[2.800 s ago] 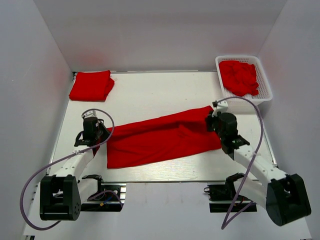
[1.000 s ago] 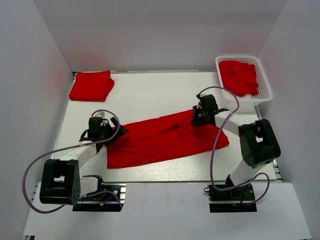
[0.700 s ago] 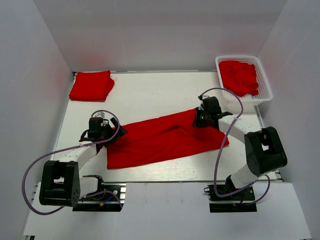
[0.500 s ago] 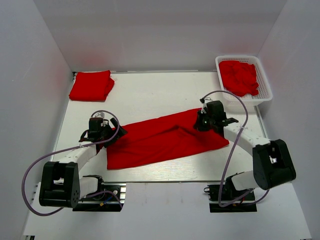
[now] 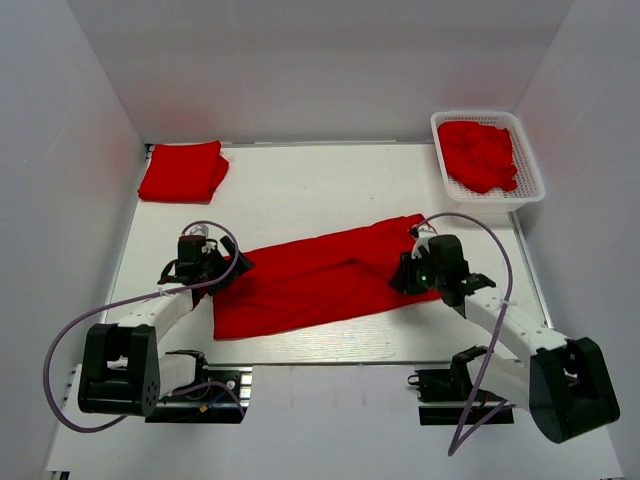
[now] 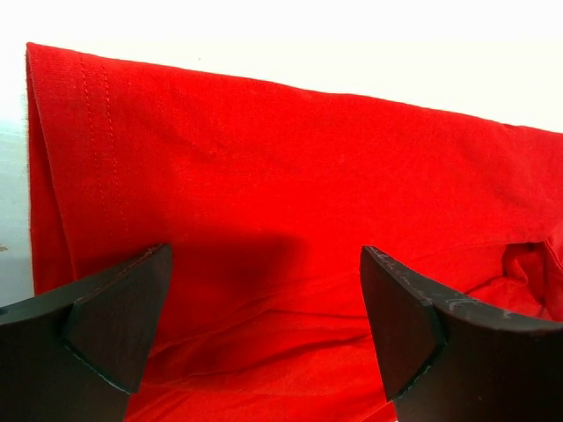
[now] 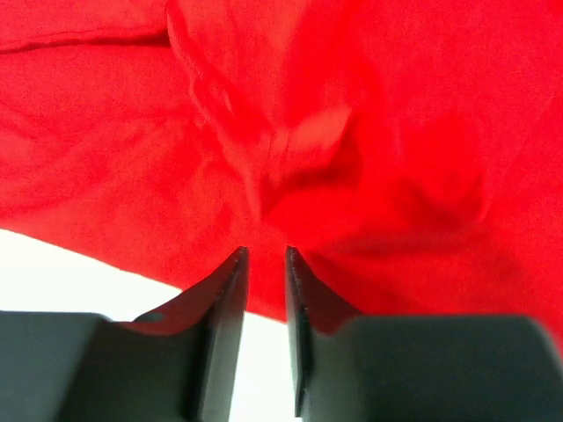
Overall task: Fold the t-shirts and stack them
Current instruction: Fold the other side of the tshirt into a rectangle, then rotate the tshirt 90 degrees
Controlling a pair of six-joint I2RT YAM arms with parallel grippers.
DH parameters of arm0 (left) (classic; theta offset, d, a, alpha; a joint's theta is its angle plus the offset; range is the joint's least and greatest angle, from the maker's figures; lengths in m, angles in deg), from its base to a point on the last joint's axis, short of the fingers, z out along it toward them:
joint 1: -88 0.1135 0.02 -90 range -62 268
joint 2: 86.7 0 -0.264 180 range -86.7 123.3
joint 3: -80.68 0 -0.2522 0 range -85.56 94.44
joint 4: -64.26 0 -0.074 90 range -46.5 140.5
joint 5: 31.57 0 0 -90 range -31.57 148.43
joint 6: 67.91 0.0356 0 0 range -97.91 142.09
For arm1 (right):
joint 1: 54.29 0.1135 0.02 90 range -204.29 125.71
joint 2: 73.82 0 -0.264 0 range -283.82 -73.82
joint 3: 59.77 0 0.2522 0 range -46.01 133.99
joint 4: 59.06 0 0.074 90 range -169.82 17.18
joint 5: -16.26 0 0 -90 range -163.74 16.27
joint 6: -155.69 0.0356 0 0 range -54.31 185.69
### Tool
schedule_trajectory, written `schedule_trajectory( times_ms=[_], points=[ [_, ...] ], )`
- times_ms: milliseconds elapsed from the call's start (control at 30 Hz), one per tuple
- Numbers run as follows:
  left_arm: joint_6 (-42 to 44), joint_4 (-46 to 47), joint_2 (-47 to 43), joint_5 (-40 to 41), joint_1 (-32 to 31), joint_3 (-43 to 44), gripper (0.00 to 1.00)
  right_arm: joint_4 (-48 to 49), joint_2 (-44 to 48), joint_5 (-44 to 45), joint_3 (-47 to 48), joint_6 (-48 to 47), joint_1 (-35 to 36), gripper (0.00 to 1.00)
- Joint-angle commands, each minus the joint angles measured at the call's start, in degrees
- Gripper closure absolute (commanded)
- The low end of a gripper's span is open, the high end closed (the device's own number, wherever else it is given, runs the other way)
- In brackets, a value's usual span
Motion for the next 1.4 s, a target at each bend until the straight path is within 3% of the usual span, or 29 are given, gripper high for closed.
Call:
schedule_trajectory(
  times_ms=[0, 100, 133, 233, 300, 500, 567, 633, 833, 1000, 1133, 1367],
  points=[
    [0.94, -8.91, 0.72, 4.45, 0.5, -1.18, 0.01, -2.94, 4.87, -0.29, -2.01, 1.57, 0.23, 0.66],
    [0.94, -9.97, 0.72, 4.98, 0.5, -1.18, 0.01, -9.35, 9.0, 1.38, -3.68, 3.33, 0.06, 0.54],
    [0.94, -9.97, 0.72, 5.51, 0.5, -1.18, 0.01, -10.07, 11.98, 1.56, -3.78, 3.51, 0.06, 0.54],
    [0.94, -9.97, 0.2, 5.51, 0.5, -1.18, 0.01, -9.29, 14.72, 0.86, -2.47, 4.13, 0.06, 0.41],
    [0.94, -9.97, 0.2, 5.51, 0.5, -1.18, 0.01, -6.13, 14.38, 0.17, -0.36, 3.52, 0.23, 0.1],
    [0.94, -10.49, -1.38, 5.51, 0.5, -1.18, 0.01, 0.64, 2.18, -1.24, 9.4, 1.75, 0.06, 0.1],
    [0.94, -11.02, -1.38, 5.51, 0.5, -1.18, 0.01, 1.52, -0.81, -3.43, 13.34, 1.66, 0.14, 0.1],
    [0.94, -11.54, -1.91, 5.51, 0.5, -0.66, 0.01, 3.54, -9.49, -6.24, 15.9, 1.67, 0.06, 0.1],
    [0.94, -11.55, -1.91, 5.51, 0.5, -0.12, 0.01, 4.07, -19.27, -12.93, 20.3, 1.31, 1.37, 0.1],
    [0.94, -11.55, -1.91, 5.51, 0.5, 0.4, 0.01, -0.84, -20.52, -11.18, 18.82, -0.18, 3.04, 0.1],
    [0.94, -11.55, -1.91, 6.74, 1.02, 0.4, 0.01, -9.6, -13.77, -11.0, 14.95, -1.14, 4.98, 0.1],
    [0.94, -13.21, -1.91, 11.57, 1.03, 2.16, 0.01, -21.85, -9.54, -20.06, 5.55, -2.47, 9.19, 0.1]
  ],
)
